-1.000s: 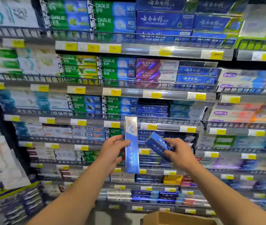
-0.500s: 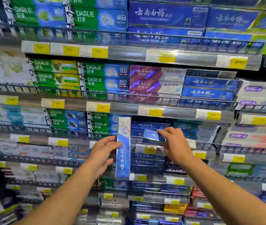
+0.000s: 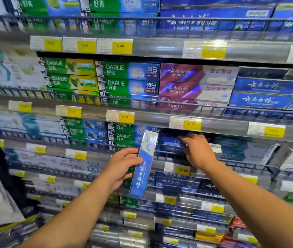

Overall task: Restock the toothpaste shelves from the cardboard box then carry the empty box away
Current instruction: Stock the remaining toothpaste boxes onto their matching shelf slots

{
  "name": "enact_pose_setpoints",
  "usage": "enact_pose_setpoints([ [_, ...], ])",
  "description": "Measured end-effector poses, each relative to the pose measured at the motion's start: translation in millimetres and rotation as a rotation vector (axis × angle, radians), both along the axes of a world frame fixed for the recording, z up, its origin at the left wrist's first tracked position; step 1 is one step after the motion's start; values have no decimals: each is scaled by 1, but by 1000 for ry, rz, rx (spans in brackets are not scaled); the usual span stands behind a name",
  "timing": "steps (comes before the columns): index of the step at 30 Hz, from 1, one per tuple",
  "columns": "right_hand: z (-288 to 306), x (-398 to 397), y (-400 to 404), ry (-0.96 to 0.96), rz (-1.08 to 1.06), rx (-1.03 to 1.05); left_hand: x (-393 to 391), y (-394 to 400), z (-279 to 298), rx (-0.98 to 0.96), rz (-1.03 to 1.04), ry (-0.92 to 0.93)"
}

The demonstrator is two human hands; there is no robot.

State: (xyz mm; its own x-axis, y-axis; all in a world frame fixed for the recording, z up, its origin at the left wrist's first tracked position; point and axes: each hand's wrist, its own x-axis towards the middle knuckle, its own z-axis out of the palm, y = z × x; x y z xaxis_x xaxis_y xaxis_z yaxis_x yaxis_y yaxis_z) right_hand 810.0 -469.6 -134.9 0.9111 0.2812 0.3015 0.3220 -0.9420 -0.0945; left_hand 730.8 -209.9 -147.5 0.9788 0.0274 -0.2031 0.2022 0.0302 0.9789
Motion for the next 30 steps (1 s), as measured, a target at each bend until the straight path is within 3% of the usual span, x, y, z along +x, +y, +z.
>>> enact_pose_setpoints([
  [9,-6,20,3,187,70,51,10,5,-9,81,-32,19],
  [19,-31,17,1,172,32,-22,3,5,-13,109,-7,10],
  [25,-36,-16,-25,43,-8,228,5,-9,-17,214,-56,-39],
  [30,-31,-50,-25,197,120,485,8,-50,-14,591,-252,-164],
])
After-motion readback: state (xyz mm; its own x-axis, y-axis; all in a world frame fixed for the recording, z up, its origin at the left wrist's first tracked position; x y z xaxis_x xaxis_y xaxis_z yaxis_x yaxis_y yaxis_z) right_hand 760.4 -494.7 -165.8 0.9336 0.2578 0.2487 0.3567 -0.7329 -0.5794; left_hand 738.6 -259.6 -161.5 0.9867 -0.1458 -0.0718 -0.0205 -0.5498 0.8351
